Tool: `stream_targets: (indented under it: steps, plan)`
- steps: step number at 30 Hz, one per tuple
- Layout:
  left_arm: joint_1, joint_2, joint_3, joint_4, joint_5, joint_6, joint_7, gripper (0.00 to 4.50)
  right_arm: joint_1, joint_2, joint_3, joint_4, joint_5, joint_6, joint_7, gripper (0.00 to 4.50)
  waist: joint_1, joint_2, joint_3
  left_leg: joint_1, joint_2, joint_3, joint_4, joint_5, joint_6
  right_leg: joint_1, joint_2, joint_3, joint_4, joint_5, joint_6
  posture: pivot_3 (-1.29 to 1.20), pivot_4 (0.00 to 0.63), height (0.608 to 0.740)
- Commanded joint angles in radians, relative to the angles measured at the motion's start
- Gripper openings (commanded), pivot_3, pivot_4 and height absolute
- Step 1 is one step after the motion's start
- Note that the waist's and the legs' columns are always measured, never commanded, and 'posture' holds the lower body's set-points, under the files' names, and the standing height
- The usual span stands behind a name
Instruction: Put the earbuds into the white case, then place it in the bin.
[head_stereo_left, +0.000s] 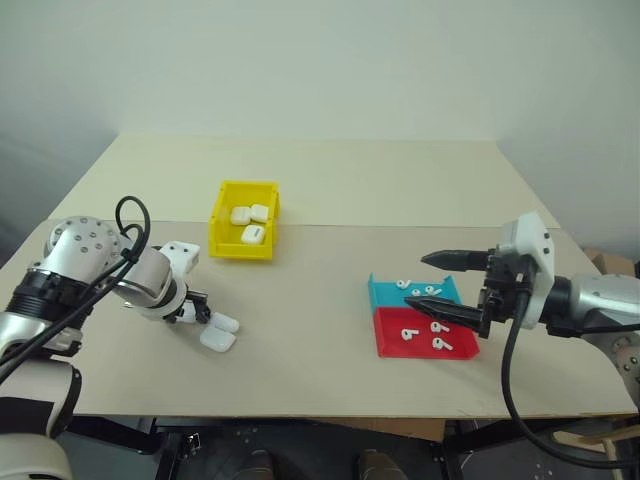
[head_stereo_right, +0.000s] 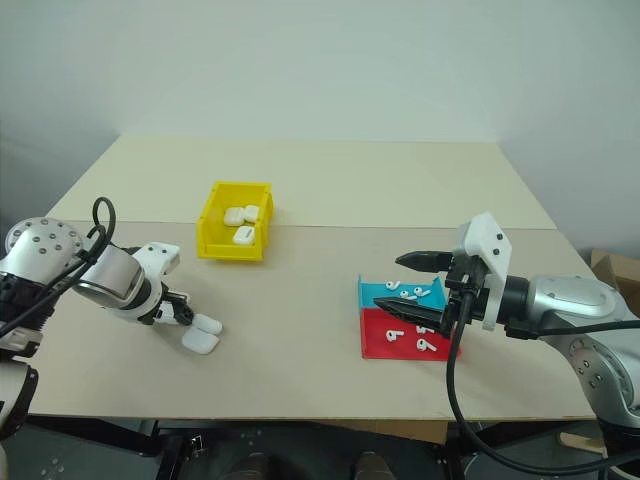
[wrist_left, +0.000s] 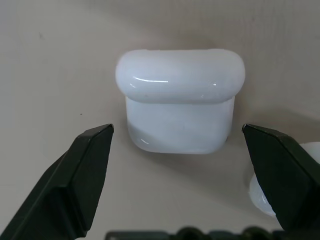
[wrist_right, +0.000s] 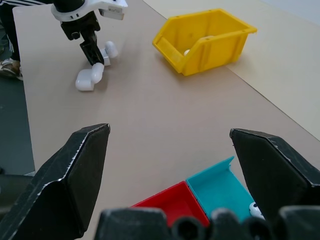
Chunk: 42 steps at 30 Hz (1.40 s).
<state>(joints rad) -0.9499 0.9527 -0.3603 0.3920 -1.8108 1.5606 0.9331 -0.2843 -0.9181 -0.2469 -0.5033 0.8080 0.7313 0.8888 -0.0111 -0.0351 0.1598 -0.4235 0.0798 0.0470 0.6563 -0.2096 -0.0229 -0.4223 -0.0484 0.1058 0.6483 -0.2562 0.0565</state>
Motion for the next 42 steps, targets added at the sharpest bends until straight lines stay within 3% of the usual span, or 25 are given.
stream_targets:
  steps: [1, 7, 14, 19, 22, 26, 29, 31, 33, 36, 42]
  plan:
    - [-0.003, -0.004, 0.003, 0.003, -0.057, -0.041, 0.09, 4.5, -0.013, -0.018, -0.033, -0.027, 0.019, 0.002, -0.001, 4.49, 0.001, 0.0, 0.0, 0.0, 0.0, 0.0, 0.0, 0.0, 0.0, 0.0, 0.0, 0.0, 0.0, 0.0, 0.0, 0.0, 0.15, 0.74]
    - [0.019, -0.018, -0.001, -0.001, -0.125, -0.096, 0.165, 4.5, -0.017, -0.021, -0.033, -0.027, 0.018, 0.002, -0.004, 4.49, 0.003, 0.0, 0.0, 0.0, 0.0, 0.0, 0.0, 0.001, -0.002, 0.0, 0.0, 0.0, 0.0, 0.0, 0.0, 0.0, 0.15, 0.74]
    - [0.051, -0.002, -0.007, -0.04, -0.161, -0.13, 0.218, 2.79, -0.009, -0.027, -0.044, -0.035, 0.023, 0.004, -0.007, 4.5, 0.006, 0.0, 0.0, 0.001, -0.001, 0.0, 0.0, 0.001, -0.003, 0.001, -0.001, 0.0, 0.0, 0.0, 0.0, 0.0, 0.15, 0.74]
    - [0.075, 0.028, 0.018, -0.115, -0.161, -0.153, 0.208, 2.76, -0.009, -0.026, -0.043, -0.033, 0.022, 0.002, -0.009, 4.5, 0.004, 0.0, 0.0, 0.001, -0.002, 0.0, 0.0, 0.001, -0.003, 0.001, -0.002, 0.0, 0.0, 0.0, 0.0, 0.0, 0.15, 0.74]
    - [0.133, 0.099, 0.086, -0.303, -0.131, -0.183, 0.132, 2.76, -0.005, -0.024, -0.044, -0.034, 0.021, 0.002, -0.012, 4.5, -0.002, 0.0, 0.0, 0.0, -0.002, 0.0, -0.001, 0.002, -0.003, 0.0, -0.002, 0.0, 0.0, 0.0, 0.0, 0.0, 0.15, 0.74]
    - [0.252, 0.189, 0.266, -0.62, 0.09, -0.24, -0.135, 2.76, 0.0, -0.017, -0.045, -0.03, 0.021, -0.003, -0.014, 4.5, 0.002, 0.0, 0.0, 0.0, -0.002, 0.0, -0.003, 0.003, -0.005, -0.001, -0.002, 0.0, -0.001, 0.0, 0.0, 0.0, 0.15, 0.74]
    - [0.391, 0.217, 0.408, -0.818, 0.334, -0.401, -0.422, 2.76, -0.006, -0.004, -0.04, -0.019, 0.021, -0.008, -0.022, 4.5, 0.005, 0.001, 0.0, 0.002, -0.004, 0.001, -0.007, 0.006, -0.01, -0.001, -0.005, -0.001, -0.001, 0.0, 0.0, 0.0, 0.15, 0.74]
    - [0.501, 0.181, 0.464, -0.915, 0.551, -0.601, -0.596, 2.76, -0.014, 0.008, -0.035, -0.016, 0.025, -0.01, -0.027, 4.5, 0.01, 0.001, 0.0, 0.003, -0.005, 0.002, -0.01, 0.007, -0.013, 0.0, -0.006, -0.001, -0.001, 0.0, 0.0, 0.0, 0.15, 0.74]
    - [0.607, 0.06, 0.535, -0.957, 0.704, -0.837, -0.782, 2.76, -0.022, 0.02, -0.026, -0.015, 0.022, -0.012, -0.034, 4.5, 0.015, 0.002, -0.001, 0.004, -0.006, 0.002, -0.012, 0.008, -0.014, 0.001, -0.007, -0.001, -0.002, 0.0, 0.0, 0.0, 0.15, 0.74]
    - [0.641, -0.023, 0.565, -0.934, 0.719, -0.927, -1.053, 2.76, -0.033, 0.034, -0.024, -0.015, 0.024, -0.008, -0.041, 4.5, 0.021, 0.001, -0.001, 0.004, -0.007, 0.001, -0.012, 0.008, -0.014, 0.001, -0.007, -0.001, -0.002, 0.001, -0.001, 0.0, 0.15, 0.74]
    - [0.566, -0.165, 0.519, -0.793, 0.746, -1.063, -1.566, 2.76, -0.044, 0.032, -0.021, -0.011, 0.025, -0.008, -0.037, 4.5, 0.022, 0.0, -0.002, 0.002, -0.008, 0.0, -0.011, 0.008, -0.012, 0.002, -0.009, -0.002, -0.003, 0.0, 0.001, 0.0, 0.15, 0.74]
